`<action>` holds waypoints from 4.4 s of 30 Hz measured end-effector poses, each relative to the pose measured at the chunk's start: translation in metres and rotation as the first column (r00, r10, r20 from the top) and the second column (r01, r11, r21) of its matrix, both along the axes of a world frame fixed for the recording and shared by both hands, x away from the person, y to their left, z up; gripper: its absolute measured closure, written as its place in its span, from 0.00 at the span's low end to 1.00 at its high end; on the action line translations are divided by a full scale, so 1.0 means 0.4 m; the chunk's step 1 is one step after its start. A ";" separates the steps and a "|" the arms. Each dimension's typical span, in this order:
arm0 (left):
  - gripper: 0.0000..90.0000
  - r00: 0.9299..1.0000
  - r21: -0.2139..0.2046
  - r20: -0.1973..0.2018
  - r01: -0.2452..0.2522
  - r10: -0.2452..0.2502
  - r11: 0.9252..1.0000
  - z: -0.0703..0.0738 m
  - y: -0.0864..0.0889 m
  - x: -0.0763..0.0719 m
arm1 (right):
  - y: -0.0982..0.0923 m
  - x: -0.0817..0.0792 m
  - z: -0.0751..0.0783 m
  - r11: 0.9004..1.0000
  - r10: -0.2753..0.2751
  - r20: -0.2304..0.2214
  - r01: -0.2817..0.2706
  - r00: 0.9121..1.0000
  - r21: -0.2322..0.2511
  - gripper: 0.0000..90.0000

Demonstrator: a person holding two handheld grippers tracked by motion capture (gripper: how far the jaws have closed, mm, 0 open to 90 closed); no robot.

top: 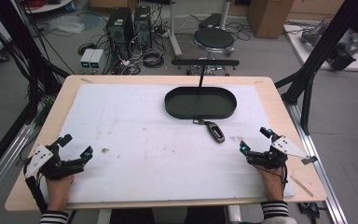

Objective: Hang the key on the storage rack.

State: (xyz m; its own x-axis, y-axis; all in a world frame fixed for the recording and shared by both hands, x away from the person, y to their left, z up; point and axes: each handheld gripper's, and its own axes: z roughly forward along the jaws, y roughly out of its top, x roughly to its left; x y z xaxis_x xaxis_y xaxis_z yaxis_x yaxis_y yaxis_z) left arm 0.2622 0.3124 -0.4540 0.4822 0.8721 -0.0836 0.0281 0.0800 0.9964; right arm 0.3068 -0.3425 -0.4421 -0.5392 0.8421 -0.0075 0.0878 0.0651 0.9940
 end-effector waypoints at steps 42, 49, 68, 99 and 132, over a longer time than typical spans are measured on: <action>0.04 1.000 -0.002 -0.004 -0.001 0.001 1.000 0.000 0.000 0.001 | 0.206 0.264 0.202 0.872 -0.052 -0.499 -0.204 0.865 -0.445 0.00; 0.04 1.000 -0.001 -0.005 0.000 0.000 1.000 0.001 0.000 0.001 | 0.242 0.290 0.191 0.845 -0.076 -0.572 -0.252 0.817 -0.472 0.01; 0.04 1.000 -0.014 -0.022 -0.001 0.000 1.000 0.001 0.003 0.006 | 0.326 0.351 0.148 0.781 -0.172 -0.736 -0.365 0.654 -0.507 0.06; 0.04 0.999 -0.015 -0.034 -0.005 0.005 1.000 0.002 0.003 0.008 | 0.352 0.381 0.093 0.758 -0.284 -0.812 -0.399 0.510 -0.516 0.22; 0.04 0.999 -0.016 -0.036 -0.007 0.007 1.000 0.002 0.003 0.009 | 0.349 0.385 0.102 0.789 -0.263 -0.833 -0.389 0.487 -0.477 0.53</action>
